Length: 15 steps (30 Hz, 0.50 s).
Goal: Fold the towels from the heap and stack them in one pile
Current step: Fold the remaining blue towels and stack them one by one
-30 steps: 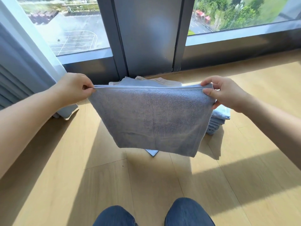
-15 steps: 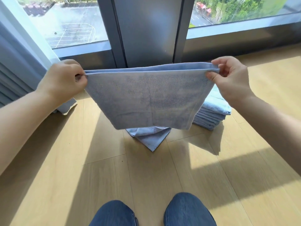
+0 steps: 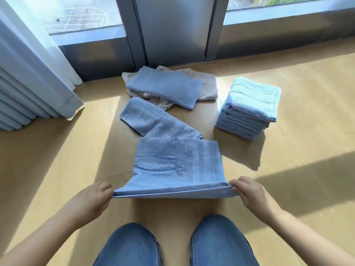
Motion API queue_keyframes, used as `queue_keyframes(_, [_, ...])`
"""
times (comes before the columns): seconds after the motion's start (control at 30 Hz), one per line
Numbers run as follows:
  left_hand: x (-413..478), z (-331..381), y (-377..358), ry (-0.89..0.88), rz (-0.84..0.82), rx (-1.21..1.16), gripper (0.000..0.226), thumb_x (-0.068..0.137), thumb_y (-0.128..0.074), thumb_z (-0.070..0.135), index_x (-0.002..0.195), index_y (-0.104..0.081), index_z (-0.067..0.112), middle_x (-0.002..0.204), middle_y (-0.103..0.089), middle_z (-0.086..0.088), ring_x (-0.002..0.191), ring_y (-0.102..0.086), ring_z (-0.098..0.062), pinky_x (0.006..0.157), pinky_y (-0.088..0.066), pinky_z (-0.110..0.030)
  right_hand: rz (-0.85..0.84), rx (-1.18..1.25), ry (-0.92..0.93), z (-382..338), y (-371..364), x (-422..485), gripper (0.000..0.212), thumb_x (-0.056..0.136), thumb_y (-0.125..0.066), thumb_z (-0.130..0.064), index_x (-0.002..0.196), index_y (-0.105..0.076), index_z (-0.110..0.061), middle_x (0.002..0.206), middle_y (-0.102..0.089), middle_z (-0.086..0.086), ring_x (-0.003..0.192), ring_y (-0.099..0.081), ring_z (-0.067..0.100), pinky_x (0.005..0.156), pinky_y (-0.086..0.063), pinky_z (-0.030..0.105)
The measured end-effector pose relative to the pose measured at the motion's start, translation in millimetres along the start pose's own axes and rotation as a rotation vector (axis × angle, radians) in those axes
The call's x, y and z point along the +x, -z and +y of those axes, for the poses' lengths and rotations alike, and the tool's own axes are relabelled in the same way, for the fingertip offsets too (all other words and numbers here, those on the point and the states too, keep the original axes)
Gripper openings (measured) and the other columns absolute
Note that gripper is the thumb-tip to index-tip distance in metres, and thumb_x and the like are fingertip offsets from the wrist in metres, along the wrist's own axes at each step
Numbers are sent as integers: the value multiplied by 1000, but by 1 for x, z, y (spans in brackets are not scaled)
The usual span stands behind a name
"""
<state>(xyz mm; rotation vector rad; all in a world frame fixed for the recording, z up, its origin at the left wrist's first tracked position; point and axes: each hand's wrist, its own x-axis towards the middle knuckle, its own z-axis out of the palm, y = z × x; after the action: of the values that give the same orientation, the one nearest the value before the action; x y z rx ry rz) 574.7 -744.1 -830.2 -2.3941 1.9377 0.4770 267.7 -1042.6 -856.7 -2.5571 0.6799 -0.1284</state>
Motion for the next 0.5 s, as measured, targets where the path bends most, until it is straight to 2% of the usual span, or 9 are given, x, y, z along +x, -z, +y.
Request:
queue_keyframes(0.03, [3, 3, -8, 64, -60, -10, 29, 65, -74, 7, 64, -49, 21, 60, -52, 5, 50, -54, -13, 41, -22, -11, -35, -21, -54, 5, -14, -2, 20, 85, -47, -19, 87, -65, -12, 67, -59, 6, 62, -62, 27, 59, -36, 17])
queue_keyframes(0.07, [8, 8, -12, 130, -115, -30, 24, 70, -73, 8, 66, -53, 19, 67, -53, 4, 59, -55, -13, 45, -23, -14, -62, -35, -129, 9, -23, 0, 19, 87, -49, -14, 91, -67, -7, 73, -60, 8, 72, -62, 29, 63, -37, 19])
queue_keyframes(0.13, [22, 10, -22, 238, -158, -52, 17, 89, -52, 14, 75, -44, 21, 81, -45, 5, 78, -44, -13, 63, -26, -18, -156, -37, -254, 16, -35, 10, 21, 94, -47, -11, 101, -64, -3, 90, -59, 9, 94, -57, 27, 74, -34, 23])
queue_keyframes(0.2, [41, 7, -22, 358, -189, -102, 25, 93, -43, 17, 71, -33, 24, 77, -36, 8, 79, -38, -12, 67, -25, -18, -207, -23, -319, 23, -39, 24, 23, 95, -43, -12, 106, -61, -2, 103, -59, 11, 105, -52, 26, 80, -32, 25])
queue_keyframes(0.3, [72, -12, -18, 490, -119, -231, 14, 89, -50, 14, 77, -43, 18, 82, -44, 2, 77, -41, -18, 67, -32, -25, -156, -7, -387, 30, -35, 53, 23, 95, -42, -11, 104, -60, 0, 106, -59, 15, 105, -50, 28, 80, -30, 28])
queue_keyframes(0.4, [110, -28, -7, 498, -91, -226, 3, 86, -53, 12, 86, -55, 9, 85, -46, -2, 78, -41, -20, 68, -32, -27, -125, 0, -417, 34, -30, 87, 23, 96, -41, -10, 100, -61, 0, 102, -58, 18, 101, -51, 32, 83, -36, 34])
queue_keyframes(0.5, [141, -43, -6, 517, -78, -207, 13, 86, -53, 12, 94, -57, 3, 90, -50, -7, 81, -46, -25, 70, -36, -30, -91, 32, -438, 42, -31, 114, 25, 96, -40, -12, 106, -60, 0, 105, -57, 19, 104, -51, 33, 85, -36, 34])
